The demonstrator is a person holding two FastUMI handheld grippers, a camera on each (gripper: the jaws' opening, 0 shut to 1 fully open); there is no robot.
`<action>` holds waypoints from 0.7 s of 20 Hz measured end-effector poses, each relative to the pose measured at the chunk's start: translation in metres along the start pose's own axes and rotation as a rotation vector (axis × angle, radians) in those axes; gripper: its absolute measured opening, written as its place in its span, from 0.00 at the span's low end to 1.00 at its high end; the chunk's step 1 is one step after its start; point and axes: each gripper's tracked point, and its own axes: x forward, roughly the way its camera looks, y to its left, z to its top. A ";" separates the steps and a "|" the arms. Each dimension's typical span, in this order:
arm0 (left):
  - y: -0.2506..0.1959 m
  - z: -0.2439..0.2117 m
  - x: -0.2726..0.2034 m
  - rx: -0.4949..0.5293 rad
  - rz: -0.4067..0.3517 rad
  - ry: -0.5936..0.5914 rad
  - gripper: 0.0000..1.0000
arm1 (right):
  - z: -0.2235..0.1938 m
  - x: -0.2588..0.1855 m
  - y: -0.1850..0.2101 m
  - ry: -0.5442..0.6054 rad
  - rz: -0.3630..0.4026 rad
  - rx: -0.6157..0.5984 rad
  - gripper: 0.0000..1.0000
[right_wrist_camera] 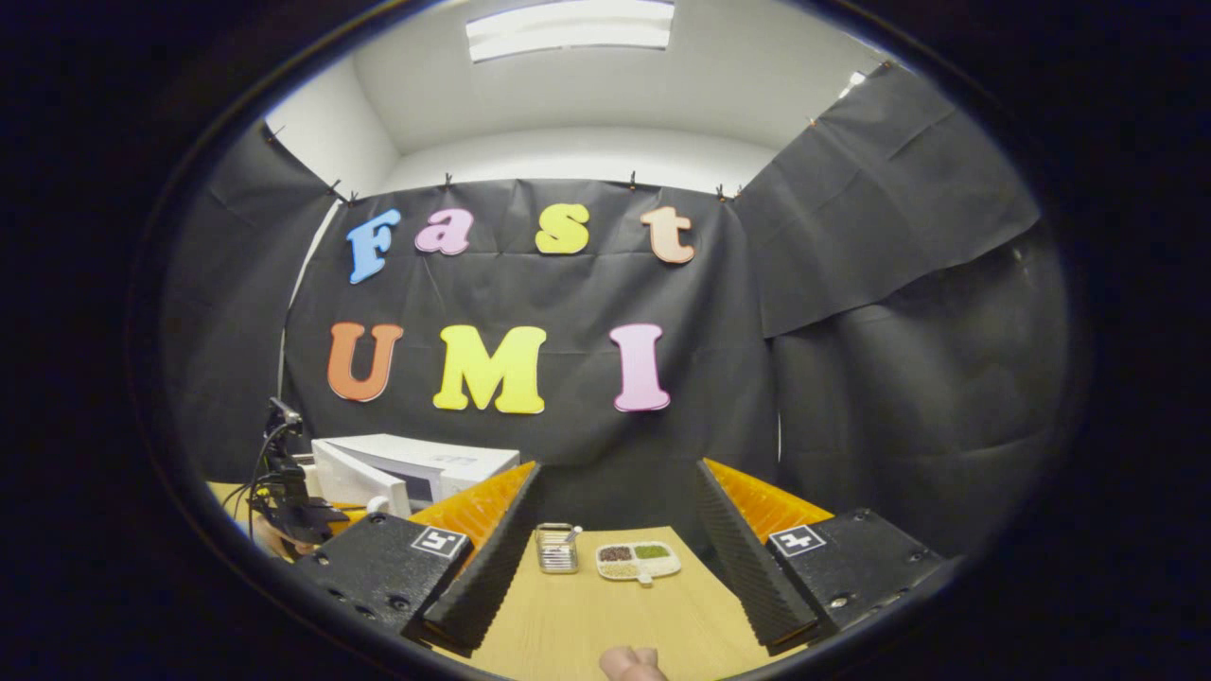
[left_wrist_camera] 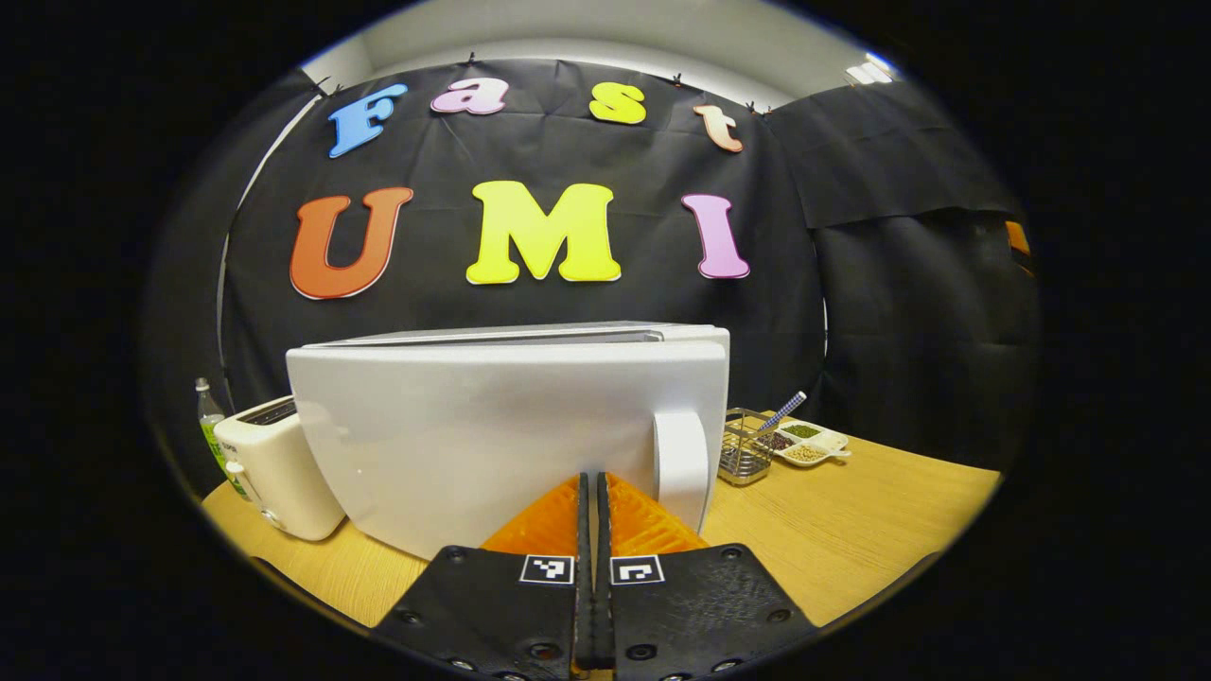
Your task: Open the microwave oven with the left hand, put the food in, and close the microwave oven.
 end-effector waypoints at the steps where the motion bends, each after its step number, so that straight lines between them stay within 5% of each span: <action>1: 0.000 -0.001 0.008 -0.004 0.002 0.007 0.00 | -0.001 0.001 -0.001 -0.004 0.001 0.002 1.00; 10: 0.015 -0.001 0.068 -0.033 0.098 0.052 0.00 | -0.025 0.017 -0.016 0.036 -0.015 0.021 1.00; 14: 0.013 -0.003 0.077 -0.135 0.041 0.053 0.00 | -0.025 0.013 -0.015 0.042 -0.016 0.033 0.92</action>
